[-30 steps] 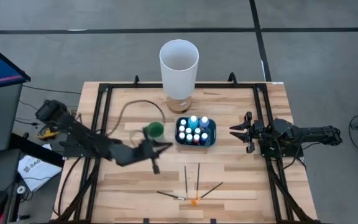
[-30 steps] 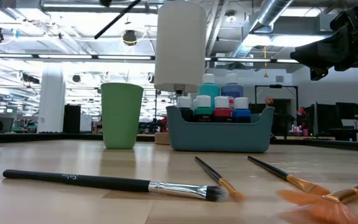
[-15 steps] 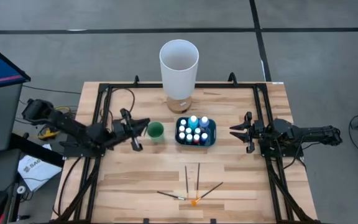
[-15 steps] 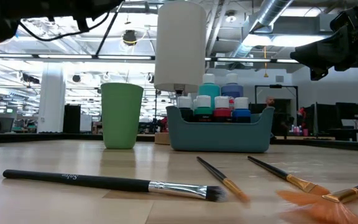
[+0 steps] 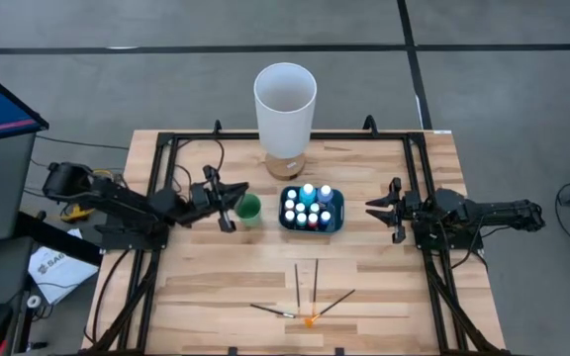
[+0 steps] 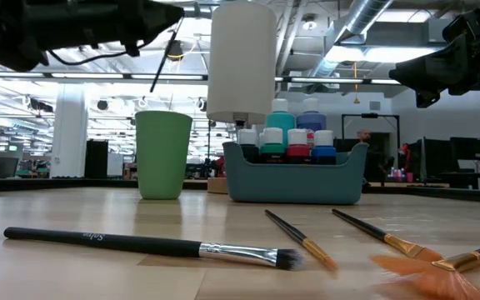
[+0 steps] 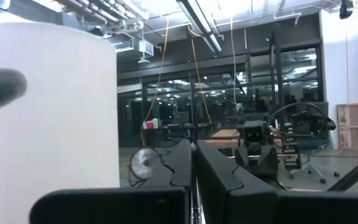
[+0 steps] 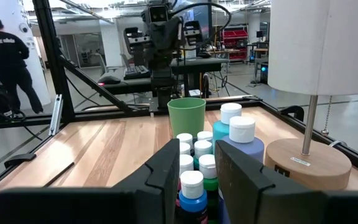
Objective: Pick & Place Paint Supplies
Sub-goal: Put the top silver paintbrush into the green cup
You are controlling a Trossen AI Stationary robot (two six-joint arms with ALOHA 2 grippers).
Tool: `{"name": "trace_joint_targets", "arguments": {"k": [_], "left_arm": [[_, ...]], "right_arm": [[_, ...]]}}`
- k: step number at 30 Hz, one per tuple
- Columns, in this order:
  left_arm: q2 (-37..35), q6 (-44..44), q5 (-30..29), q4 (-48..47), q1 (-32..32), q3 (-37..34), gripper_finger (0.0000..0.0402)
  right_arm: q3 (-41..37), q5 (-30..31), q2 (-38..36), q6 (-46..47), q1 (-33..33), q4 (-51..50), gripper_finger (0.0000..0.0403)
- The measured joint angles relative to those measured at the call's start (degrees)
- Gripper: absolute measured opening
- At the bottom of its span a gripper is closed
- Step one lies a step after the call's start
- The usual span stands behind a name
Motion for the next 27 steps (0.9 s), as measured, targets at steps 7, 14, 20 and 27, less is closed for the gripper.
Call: {"name": "trace_joint_targets", "arguments": {"k": [7, 14, 20, 27], "left_arm": [[7.4, -0.8, 1.2, 6.2, 1.4, 0.0, 0.0000], [13.1, -0.8, 1.2, 8.8, 2.3, 0.1, 0.0000], [16.3, -1.9, 1.2, 9.3, 2.9, 0.1, 0.0000], [19.6, -3.1, 1.0, 9.3, 2.9, 0.1, 0.0000]], "right_arm": [[0.0, 0.0, 0.0, 0.0, 0.0, 0.0, 0.0098], [0.0, 0.0, 0.0, 0.0, 0.0, 0.0, 0.0098], [0.0, 0.0, 0.0, 0.0, 0.0, 0.0, 0.0098], [0.0, 0.0, 0.0, 0.0, 0.0, 0.0, 0.0098]]}}
